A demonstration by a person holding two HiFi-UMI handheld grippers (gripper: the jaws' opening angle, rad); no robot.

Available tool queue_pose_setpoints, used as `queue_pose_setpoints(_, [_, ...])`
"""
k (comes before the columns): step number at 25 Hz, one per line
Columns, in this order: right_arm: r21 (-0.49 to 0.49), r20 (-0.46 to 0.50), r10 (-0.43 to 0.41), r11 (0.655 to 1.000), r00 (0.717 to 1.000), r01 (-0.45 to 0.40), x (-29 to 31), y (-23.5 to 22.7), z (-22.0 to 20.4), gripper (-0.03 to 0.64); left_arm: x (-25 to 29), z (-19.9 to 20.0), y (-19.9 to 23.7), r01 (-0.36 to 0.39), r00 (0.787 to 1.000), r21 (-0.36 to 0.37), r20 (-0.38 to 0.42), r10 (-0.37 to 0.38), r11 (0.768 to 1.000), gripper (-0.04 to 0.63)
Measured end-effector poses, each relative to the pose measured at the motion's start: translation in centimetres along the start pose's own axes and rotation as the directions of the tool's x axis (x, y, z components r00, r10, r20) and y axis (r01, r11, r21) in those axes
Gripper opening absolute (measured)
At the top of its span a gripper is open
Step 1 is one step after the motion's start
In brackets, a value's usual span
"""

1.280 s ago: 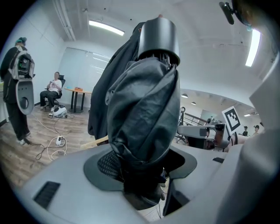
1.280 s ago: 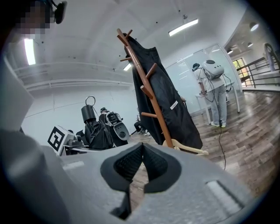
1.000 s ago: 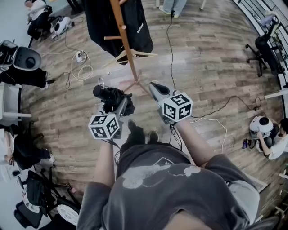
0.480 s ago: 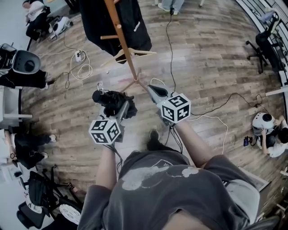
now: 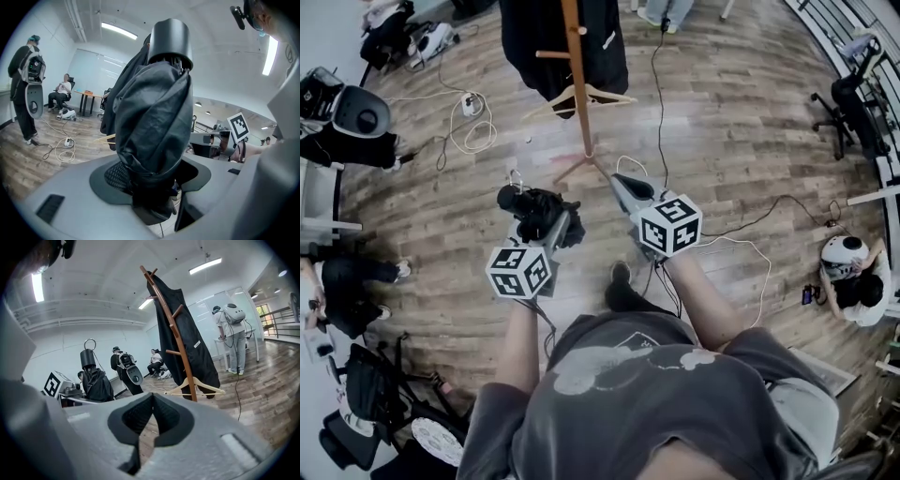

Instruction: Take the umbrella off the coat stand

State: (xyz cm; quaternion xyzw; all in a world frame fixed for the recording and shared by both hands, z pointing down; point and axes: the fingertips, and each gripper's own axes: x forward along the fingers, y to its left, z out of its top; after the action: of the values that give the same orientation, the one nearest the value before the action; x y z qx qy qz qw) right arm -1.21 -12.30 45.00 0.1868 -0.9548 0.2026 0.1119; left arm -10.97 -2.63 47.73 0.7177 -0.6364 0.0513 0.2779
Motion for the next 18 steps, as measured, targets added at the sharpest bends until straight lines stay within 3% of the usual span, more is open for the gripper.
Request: queue_pose_setpoints(18, [-0.023,0.056,-0.081,0.996,0.995,0.082,-8.8,12.4,-4.3,-0.003,-12.9,-5.1,-3.7,0.089,0.996,0.048,0.028,-0.09,0.995,0.267])
